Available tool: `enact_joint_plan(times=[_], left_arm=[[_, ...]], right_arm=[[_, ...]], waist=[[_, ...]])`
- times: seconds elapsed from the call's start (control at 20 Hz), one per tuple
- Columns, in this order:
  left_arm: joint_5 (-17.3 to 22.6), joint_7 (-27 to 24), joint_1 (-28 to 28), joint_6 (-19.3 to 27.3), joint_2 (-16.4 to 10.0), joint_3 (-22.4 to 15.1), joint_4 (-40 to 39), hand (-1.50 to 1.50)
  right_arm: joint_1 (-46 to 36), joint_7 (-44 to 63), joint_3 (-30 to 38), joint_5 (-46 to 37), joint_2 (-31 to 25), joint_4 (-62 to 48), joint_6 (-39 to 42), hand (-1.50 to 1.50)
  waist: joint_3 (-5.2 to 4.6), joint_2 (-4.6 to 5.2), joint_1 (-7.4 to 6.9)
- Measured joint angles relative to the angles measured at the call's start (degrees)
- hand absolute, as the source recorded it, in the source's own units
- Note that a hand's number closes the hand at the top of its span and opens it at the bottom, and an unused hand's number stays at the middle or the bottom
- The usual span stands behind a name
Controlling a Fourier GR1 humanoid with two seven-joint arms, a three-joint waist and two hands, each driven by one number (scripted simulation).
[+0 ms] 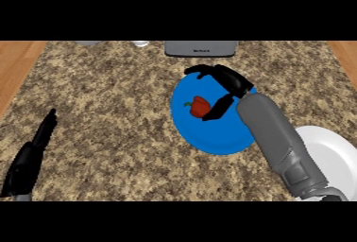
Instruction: Pick the bell pepper from the plate and place it in the plate
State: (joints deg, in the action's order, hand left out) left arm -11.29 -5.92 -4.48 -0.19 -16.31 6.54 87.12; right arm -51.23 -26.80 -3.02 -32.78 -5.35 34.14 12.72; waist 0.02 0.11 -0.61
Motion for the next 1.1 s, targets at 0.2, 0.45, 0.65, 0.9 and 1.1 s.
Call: enact_joint_plan(times=[0.2,0.45,0.65,0.9,1.1], left_arm=[[-0.1,-0.7,-0.6,-0.1,0.1,0.2,0.1,0.0],[-0.8,-1.4,0.4,0.3,0.6,-0.1,-1.1,0.0],[0.0,-1.1,0.9,-0.8,0.1,0.4,-0.7,0.0],[-0.9,-1.0,2.6,-0.5,0.8,-0.5,-1.5,0.0],[-1.0,-1.2,3.1,-0.8,1.0,-0.9,-1.5,0.0]], right_arm=[[-1.3,1.1,6.1,5.3,0.1,-0.5,-0.6,-1.5],[-3.7,2.0,13.9,11.2,-5.0,-4.2,1.2,-1.5],[-4.3,-0.7,19.6,16.4,-10.4,-8.7,6.7,-1.5],[-5.0,-6.0,23.7,19.4,-17.5,-14.6,13.0,-1.5],[-4.2,-10.0,24.4,19.4,-22.3,-16.7,15.2,-1.5]], waist=[[0.0,0.04,-0.08],[0.01,0.32,-0.43],[0.07,0.62,-1.04],[0.14,1.28,-2.17],[0.21,1.7,-2.98]])
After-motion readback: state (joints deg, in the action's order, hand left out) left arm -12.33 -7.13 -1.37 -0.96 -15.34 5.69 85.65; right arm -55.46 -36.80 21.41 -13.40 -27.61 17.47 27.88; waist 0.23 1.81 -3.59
